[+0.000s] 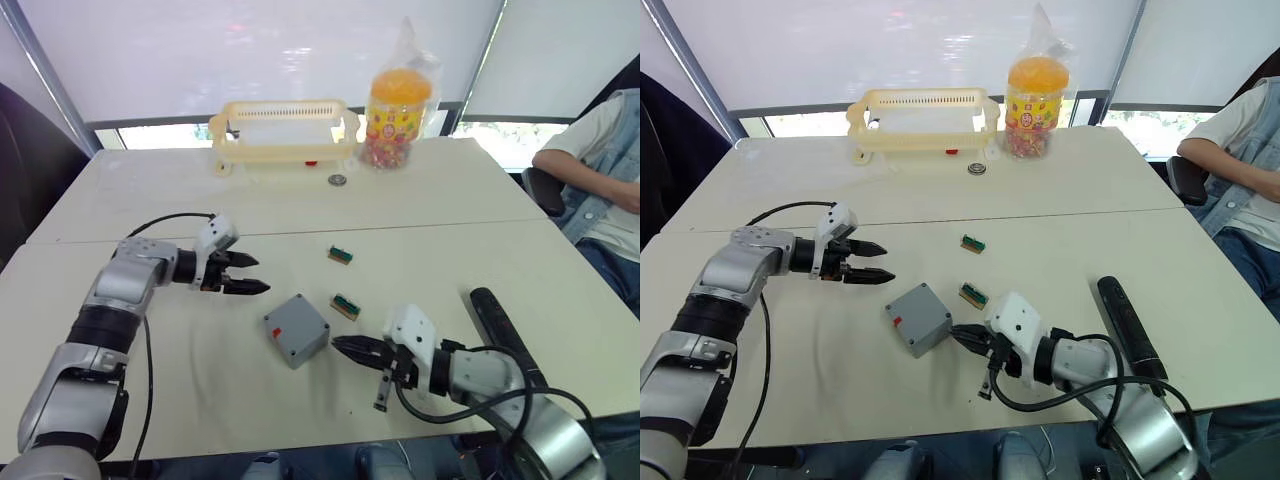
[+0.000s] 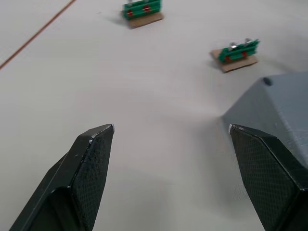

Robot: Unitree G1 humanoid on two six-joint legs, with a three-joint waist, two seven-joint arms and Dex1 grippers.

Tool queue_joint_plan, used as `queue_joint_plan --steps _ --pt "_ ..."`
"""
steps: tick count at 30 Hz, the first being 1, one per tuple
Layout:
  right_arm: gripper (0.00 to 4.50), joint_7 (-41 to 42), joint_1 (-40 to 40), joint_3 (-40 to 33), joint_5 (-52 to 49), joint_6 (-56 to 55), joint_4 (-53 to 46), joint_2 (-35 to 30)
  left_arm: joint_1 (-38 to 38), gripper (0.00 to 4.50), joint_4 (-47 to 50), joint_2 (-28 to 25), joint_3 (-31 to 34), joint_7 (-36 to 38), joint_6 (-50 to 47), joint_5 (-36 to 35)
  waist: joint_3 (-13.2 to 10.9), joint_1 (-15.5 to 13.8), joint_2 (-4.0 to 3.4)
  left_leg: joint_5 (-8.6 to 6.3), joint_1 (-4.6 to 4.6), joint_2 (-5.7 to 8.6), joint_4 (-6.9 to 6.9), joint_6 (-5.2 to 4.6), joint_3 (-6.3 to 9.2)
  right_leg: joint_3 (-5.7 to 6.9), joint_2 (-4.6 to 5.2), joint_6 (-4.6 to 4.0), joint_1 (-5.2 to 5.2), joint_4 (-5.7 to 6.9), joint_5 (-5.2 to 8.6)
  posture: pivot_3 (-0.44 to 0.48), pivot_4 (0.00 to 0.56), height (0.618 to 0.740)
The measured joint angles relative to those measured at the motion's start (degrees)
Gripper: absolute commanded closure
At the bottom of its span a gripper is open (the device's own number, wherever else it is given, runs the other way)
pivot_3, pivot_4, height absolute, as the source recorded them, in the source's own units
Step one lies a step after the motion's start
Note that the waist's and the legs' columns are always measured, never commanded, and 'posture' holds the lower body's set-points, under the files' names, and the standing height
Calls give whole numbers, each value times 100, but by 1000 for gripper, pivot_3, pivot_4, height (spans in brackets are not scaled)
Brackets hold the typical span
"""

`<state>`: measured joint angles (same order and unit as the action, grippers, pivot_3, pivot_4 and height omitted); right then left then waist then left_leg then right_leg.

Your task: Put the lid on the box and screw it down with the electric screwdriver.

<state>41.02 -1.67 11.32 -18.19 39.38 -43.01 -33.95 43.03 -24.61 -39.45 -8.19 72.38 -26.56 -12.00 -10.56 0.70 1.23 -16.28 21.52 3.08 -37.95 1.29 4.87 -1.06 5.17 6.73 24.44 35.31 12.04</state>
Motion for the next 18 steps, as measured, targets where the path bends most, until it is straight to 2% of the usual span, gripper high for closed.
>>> queue_joint_plan --steps 5,13,18 --pt "4459 -153 -94 181 -273 547 133 125 -188 555 -14 199 -137 -13 185 98 2 -3 3 0 -1 0 -2 0 -1 0 1 -1 -2 0 0 0 150 740" --pt "4459 -417 -454 763 196 309 1067 307 -441 555 -106 372 -273 -200 457 299 2 0 2 0 0 1 -1 -1 -1 0 1 0 0 0 -1 0 150 740" --pt "4459 -473 -592 886 342 116 1337 490 -739 555 413 338 -210 -195 208 206 1 9 2 0 0 0 -1 0 -1 -1 1 0 1 0 -1 0 150 740"
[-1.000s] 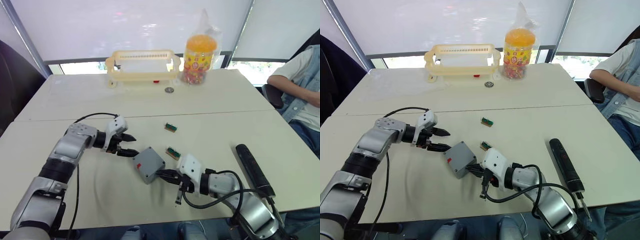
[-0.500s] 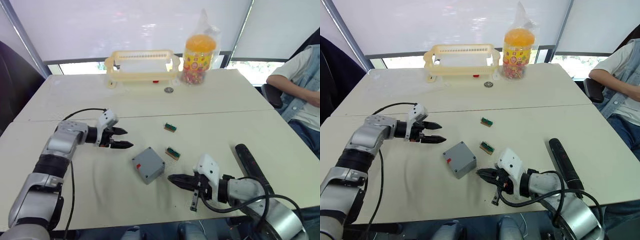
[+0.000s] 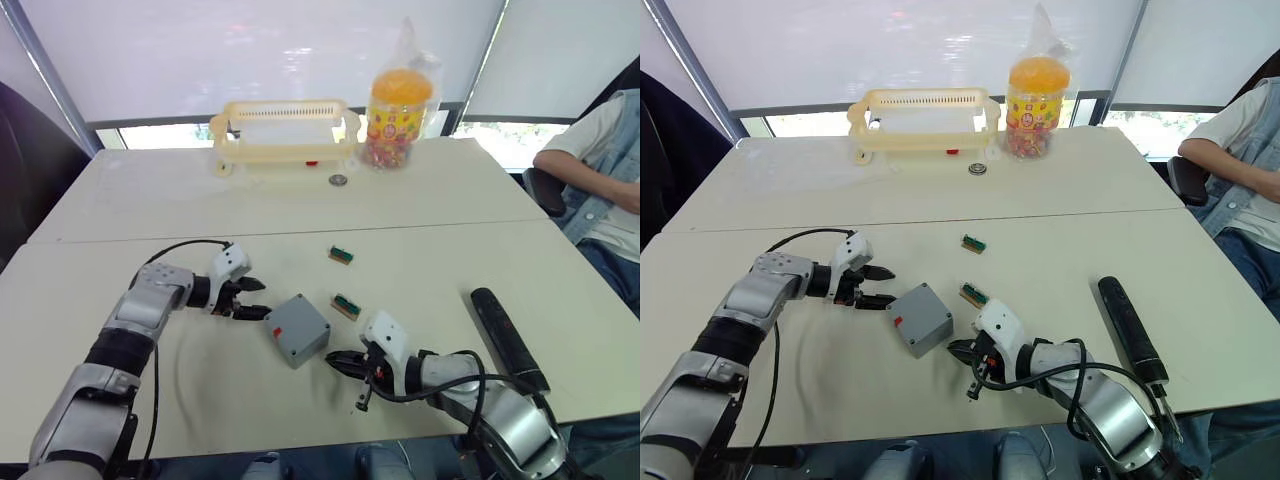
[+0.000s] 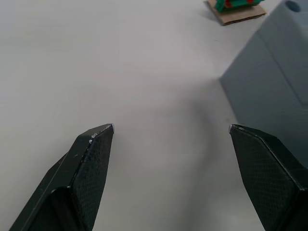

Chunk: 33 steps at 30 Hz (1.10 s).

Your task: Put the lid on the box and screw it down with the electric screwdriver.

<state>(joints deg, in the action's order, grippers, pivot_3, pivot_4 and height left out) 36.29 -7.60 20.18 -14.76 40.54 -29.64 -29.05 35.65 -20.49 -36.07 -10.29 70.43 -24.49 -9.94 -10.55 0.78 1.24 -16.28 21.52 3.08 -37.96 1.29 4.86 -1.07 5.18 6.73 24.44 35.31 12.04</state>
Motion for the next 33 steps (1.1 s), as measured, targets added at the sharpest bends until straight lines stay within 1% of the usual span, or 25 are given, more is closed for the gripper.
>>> queue_joint_plan --steps 8,19,25,33 --pt "4459 58 -254 52 103 -139 266 113 -597 555 1019 -190 178 -184 -632 -219 0 -1 -1 0 -1 -2 0 0 1 0 0 0 0 0 0 0 150 740" --pt "4459 345 -416 -43 214 -390 743 -30 -1364 555 2383 -333 358 -532 -1510 -578 -1 -11 -1 0 -1 -2 0 0 1 0 3 0 -1 0 0 0 150 740" --pt "4459 447 -531 -81 281 -512 888 -39 -1515 555 2588 -334 412 -651 -1654 -707 -1 -4 -2 0 -1 -2 1 0 1 0 3 0 0 0 0 0 150 740" --pt "4459 493 -577 -85 323 -588 947 -25 -1541 555 2620 -375 426 -699 -1641 -760 -1 -5 -2 0 -1 -2 1 0 1 0 3 -1 0 -1 0 0 150 740"
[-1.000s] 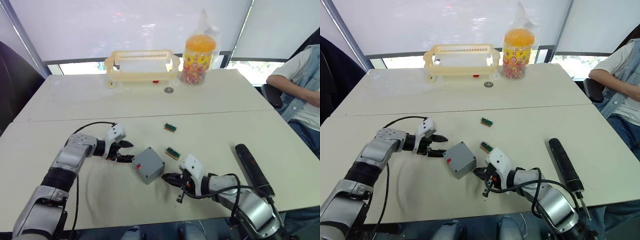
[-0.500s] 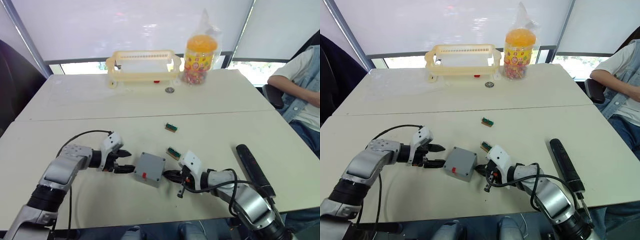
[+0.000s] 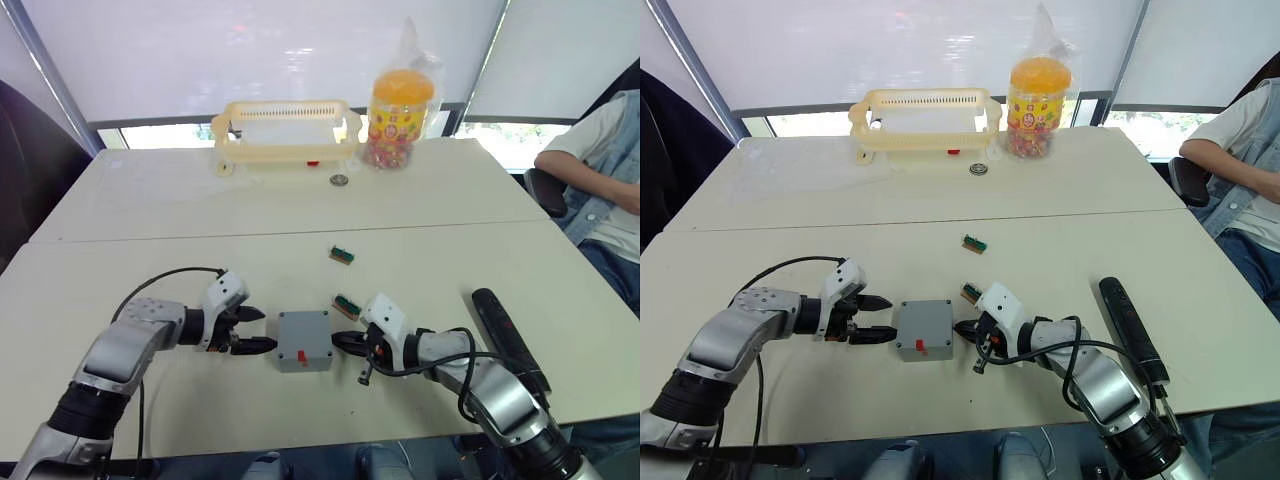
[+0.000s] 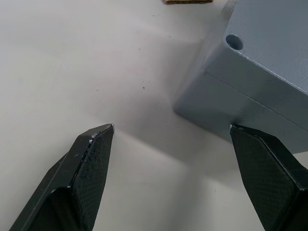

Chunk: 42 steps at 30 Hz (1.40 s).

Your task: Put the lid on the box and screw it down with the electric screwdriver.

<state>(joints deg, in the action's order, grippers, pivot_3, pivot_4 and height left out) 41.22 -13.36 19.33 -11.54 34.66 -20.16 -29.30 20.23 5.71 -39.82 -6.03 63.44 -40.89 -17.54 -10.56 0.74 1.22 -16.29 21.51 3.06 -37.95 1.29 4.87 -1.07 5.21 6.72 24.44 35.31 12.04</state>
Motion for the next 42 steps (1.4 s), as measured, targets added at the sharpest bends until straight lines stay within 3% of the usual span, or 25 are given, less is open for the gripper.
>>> queue_joint_plan --steps 3,9,11,14,19,24,27,31,34,39,42 --pt "4459 68 127 -122 -76 33 -240 -154 -10 555 0 -166 138 -74 43 -46 -1 -1 -1 0 1 0 1 0 1 0 0 0 1 0 0 0 150 740" --pt "4459 79 327 -1302 -665 334 -756 -442 -623 555 746 -421 1493 -448 147 -503 -3 -4 -4 -1 1 -12 7 0 0 0 8 0 2 -7 0 0 150 740" --pt "4500 70 331 -1691 -933 500 -981 -489 -610 15 1069 -520 1875 -589 -187 -852 -3 -37 -3 -1 2 -10 7 0 3 4 8 0 -2 -7 0 0 150 740" --pt "4500 58 331 -1950 -1179 732 -1117 -580 -541 15 1623 -638 2373 -688 -847 -1642 -3 -23 -2 -1 1 -8 6 0 1 4 11 -4 -5 -9 3 0 150 740" --pt "4500 -73 216 -2166 -1504 1043 -980 -477 -541 15 2523 -830 2660 -925 -1708 -2756 -5 11 -6 -2 -2 -8 7 -2 -2 3 10 -1 -4 -9 2 0 150 740" --pt "4500 -12 154 -1913 -1491 998 -724 -489 -845 15 2960 -850 2775 -1294 -1888 -3199 -6 10 -8 -2 -2 -8 8 -2 -4 2 9 -15 -4 -9 10 0 150 740" --pt "4500 19 96 -1693 -1374 874 -625 -504 -1157 917 3159 -995 2721 -1341 -1887 -3247 -7 5 -9 -2 -2 -7 8 -2 -6 0 9 -17 -4 -10 11 0 150 740" --pt "4500 -110 -165 -1511 -1207 820 -441 -439 -1415 3003 3391 -1268 2702 -1261 -1810 -3314 -7 -4 -8 -2 -1 -6 7 -2 -6 0 10 -21 -5 -11 13 0 150 740" --pt "3562 -226 -221 -1408 -1095 767 -384 -358 -1492 4493 3473 -1329 2701 -1289 -1732 -3356 -8 -9 -9 -2 -1 -6 7 -2 -5 0 10 -21 -5 -11 13 0 150 740" --pt "1094 -310 -227 -1267 -906 618 -128 -270 -1495 4500 3633 -1578 2544 -1389 -1716 -3392 -9 -1 -11 -2 -1 -5 8 -2 -6 -1 10 -21 -5 -12 13 0 150 740" --pt "1094 -393 -364 -1215 -891 620 97 -5 -1495 4500 3665 -1668 2493 -1387 -1703 -3419 -11 15 -14 -2 -2 -7 8 -2 -6 -1 7 -21 -4 -12 13 0 150 740"
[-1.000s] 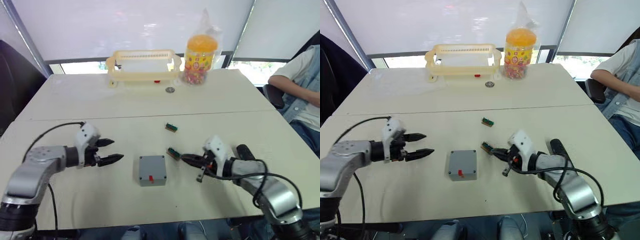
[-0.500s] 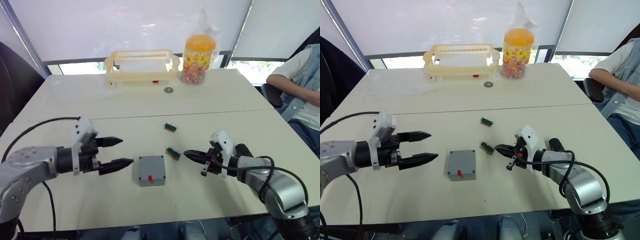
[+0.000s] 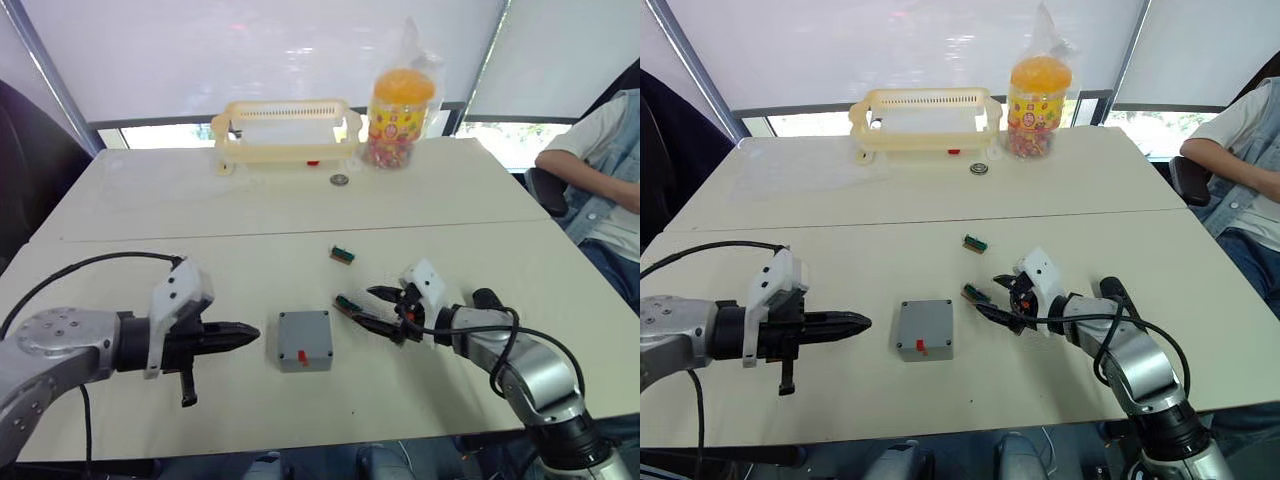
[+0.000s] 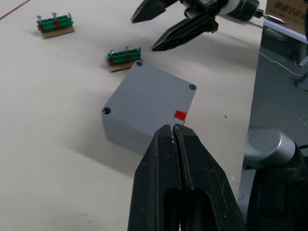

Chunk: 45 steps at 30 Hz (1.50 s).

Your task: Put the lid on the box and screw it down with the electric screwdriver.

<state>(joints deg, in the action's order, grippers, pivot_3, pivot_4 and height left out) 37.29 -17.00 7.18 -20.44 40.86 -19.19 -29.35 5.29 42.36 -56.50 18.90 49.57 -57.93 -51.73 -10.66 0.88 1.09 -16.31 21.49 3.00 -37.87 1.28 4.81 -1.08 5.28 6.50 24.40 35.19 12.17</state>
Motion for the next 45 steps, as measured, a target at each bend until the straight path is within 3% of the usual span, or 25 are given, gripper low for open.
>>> queue_joint_plan --steps 7,10,12,24,27,28,29,45 --pt "1094 -125 -214 87 7 1 443 416 -60 4500 7 -194 -67 39 194 50 -4 -6 -7 0 1 0 4 0 0 -1 0 0 3 0 0 0 150 740" --pt "1968 -126 -216 165 83 -20 553 422 -112 4500 12 -194 -148 23 232 52 -4 -10 -7 0 2 1 3 0 -1 -1 0 0 3 0 0 0 150 740" --pt "2916 -127 -216 171 139 -44 602 418 -113 4500 12 -194 -160 0 252 51 -5 -8 -8 0 1 1 4 0 0 -1 0 0 3 0 0 0 150 740" --pt "2916 -127 -219 236 343 -274 744 463 -225 4500 8 -191 -245 -124 473 141 -6 -3 -9 0 1 1 4 0 -1 -1 -1 0 3 0 0 0 150 740" --pt "3732 -133 -219 260 408 -367 842 490 -226 4500 -6 -191 -286 -125 526 212 -6 -4 -10 0 1 2 4 0 -1 -1 -1 0 3 0 0 0 150 740" --pt "4364 -137 -220 259 435 -390 850 508 -226 4500 -14 -190 -309 -126 561 240 -6 -3 -10 0 1 2 4 0 -1 -1 -1 0 3 0 0 0 150 740" --pt "4451 -139 -222 261 449 -407 858 526 -224 4500 -18 -190 -336 -126 581 251 -6 -2 -10 0 1 2 4 0 -1 -1 -1 0 3 0 0 0 150 740" --pt "4451 -155 -419 36 389 -359 671 495 -229 4500 -188 -188 -472 -89 804 453 -9 -3 -16 0 1 2 4 0 0 -1 -1 1 3 0 0 0 150 740"
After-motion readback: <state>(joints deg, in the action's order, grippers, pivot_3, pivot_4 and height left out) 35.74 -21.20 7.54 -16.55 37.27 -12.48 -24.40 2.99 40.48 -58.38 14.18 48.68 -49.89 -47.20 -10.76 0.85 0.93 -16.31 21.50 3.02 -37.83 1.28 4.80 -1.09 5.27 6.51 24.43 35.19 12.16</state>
